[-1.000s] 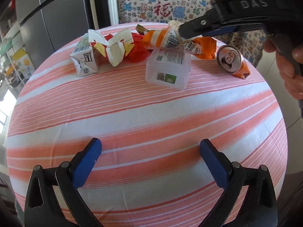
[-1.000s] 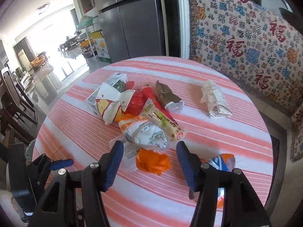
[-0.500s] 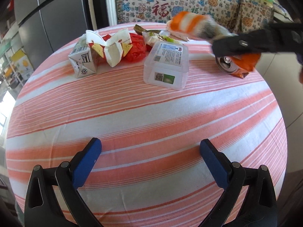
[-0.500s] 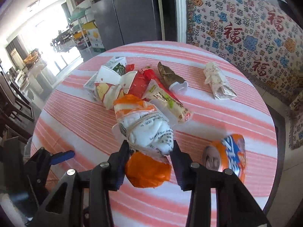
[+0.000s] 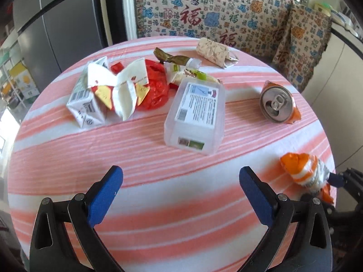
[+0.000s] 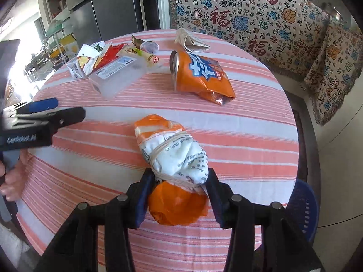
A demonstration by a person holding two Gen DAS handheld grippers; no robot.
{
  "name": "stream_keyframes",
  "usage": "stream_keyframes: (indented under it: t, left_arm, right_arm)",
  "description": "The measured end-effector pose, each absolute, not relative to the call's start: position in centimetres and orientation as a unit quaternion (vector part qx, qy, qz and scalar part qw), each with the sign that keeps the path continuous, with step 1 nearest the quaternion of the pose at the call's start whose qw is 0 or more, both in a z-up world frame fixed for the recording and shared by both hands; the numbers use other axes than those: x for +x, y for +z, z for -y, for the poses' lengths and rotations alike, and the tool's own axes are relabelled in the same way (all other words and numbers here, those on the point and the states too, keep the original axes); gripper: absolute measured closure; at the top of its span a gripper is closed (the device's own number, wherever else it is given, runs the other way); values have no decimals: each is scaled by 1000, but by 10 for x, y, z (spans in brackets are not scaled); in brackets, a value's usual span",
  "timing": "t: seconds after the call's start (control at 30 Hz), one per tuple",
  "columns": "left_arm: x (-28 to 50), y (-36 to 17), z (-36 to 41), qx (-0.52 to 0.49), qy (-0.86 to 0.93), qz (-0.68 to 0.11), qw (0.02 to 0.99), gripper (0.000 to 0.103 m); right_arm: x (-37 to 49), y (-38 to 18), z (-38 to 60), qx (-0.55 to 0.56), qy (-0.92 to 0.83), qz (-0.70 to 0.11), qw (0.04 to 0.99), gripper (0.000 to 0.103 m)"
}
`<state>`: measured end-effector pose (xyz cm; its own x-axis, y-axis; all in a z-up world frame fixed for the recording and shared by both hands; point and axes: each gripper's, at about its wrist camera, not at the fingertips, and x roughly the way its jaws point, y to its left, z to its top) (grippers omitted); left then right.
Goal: Collect trash
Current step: 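Grasp the orange-white wrapped bottle with the right tool while the left tool grasps the clear plastic box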
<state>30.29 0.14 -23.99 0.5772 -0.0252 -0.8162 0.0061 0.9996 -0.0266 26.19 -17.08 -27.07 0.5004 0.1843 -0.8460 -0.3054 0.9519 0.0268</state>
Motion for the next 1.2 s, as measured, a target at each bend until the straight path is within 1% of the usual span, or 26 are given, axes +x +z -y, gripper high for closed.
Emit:
stream_keyframes:
  t: [0.03, 0.07, 0.17, 0.27, 0.3, 0.33, 0.37, 0.5, 0.67, 0.87, 0.93, 0.97, 1.13, 1.2]
  left_arm:
    - [314, -241, 2, -4, -10, -461, 888, 1]
    - [320, -242, 5, -1, -13, -461, 887, 1]
    - [339, -246, 13, 13, -12, -459, 888, 1]
    - [347, -250, 17, 27, -7, -456, 890, 3]
    - [347, -251, 19, 29, -7, -453, 891, 11]
    - [347, -251, 20, 32, -10, -451, 892, 30]
    - [347, -252, 21, 28, -18, -454, 891, 37]
    - [327, -245, 17, 16, -13, -447, 894, 37]
    - [279, -237, 9, 26, 2, -455, 890, 37]
    - [234, -237, -11, -1, -4, -468, 884, 35]
    - [233, -235, -16, -7, -8, -467, 884, 27]
    - [235, -235, -17, -7, -10, -467, 884, 26]
    - [257, -239, -9, 9, -50, -486, 873, 25]
    - [263, -240, -6, 21, -57, -491, 869, 25]
  right_arm:
    - [262, -270, 172, -55, 148, -480, 863, 44]
    - [261, -270, 173, -49, 152, -478, 863, 43]
    - [258, -271, 176, -46, 154, -475, 865, 42]
    - [256, -271, 179, -40, 161, -474, 865, 38]
    - [253, -272, 180, -39, 163, -473, 865, 38]
    - [252, -272, 181, -38, 166, -473, 864, 37]
    - [252, -272, 182, -38, 169, -473, 864, 37]
    - [252, -269, 188, -21, 183, -483, 856, 37]
    - [250, -255, 201, 3, 213, -490, 845, 37]
    - [239, -241, 194, 52, 297, -495, 815, 37]
    - [236, -234, 194, 56, 300, -485, 819, 37]
    - [236, -231, 195, 45, 286, -477, 830, 37]
    - [252, -234, 199, 0, 234, -470, 851, 37]
    - [263, -242, 196, -5, 230, -482, 845, 37]
